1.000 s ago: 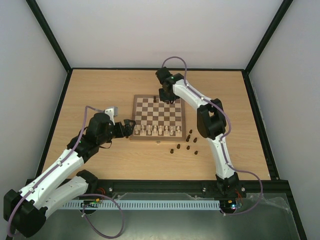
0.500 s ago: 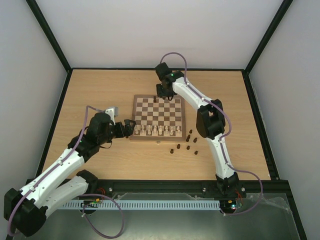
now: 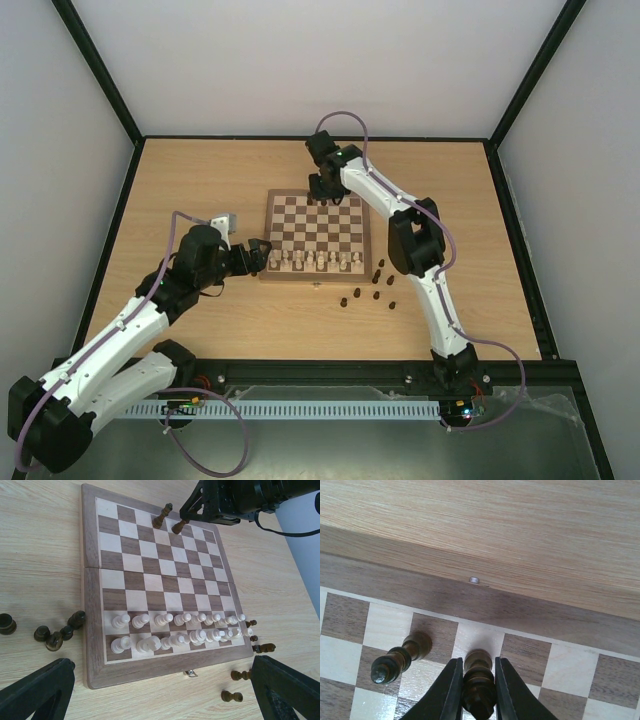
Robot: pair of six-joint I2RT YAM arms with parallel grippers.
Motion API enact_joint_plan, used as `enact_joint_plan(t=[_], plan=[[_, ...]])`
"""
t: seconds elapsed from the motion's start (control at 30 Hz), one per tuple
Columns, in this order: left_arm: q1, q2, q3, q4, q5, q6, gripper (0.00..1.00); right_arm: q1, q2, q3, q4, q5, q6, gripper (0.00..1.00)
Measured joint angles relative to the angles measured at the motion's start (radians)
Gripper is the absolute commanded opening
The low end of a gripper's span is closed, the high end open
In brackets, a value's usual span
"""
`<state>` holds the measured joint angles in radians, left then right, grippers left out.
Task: Set up the chess pieces on the board
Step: Move the chess piece to the chessboard.
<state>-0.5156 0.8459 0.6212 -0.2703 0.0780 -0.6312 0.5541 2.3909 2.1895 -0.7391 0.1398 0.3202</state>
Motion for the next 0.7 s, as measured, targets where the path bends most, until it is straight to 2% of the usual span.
enact_joint_plan(t=[0.13,0.33,0.57,0.7], plan=[[0.000,0.000,0.000,0.000,0.000,0.000,1.00,0.001,0.011,0.013,0.003,-0.002,-0.003,0.14],[0.000,0.002,0.000,0.000,0.000,0.000,1.00,0.001,0.012,0.014,0.005,-0.004,-0.003,0.32],[0.000,0.006,0.000,0.000,0.000,0.000,1.00,0.001,0.012,0.014,0.005,-0.004,-0.008,0.40],[0.000,0.006,0.000,0.000,-0.002,0.000,0.99,0.001,0.012,0.014,0.005,0.000,-0.007,0.58]])
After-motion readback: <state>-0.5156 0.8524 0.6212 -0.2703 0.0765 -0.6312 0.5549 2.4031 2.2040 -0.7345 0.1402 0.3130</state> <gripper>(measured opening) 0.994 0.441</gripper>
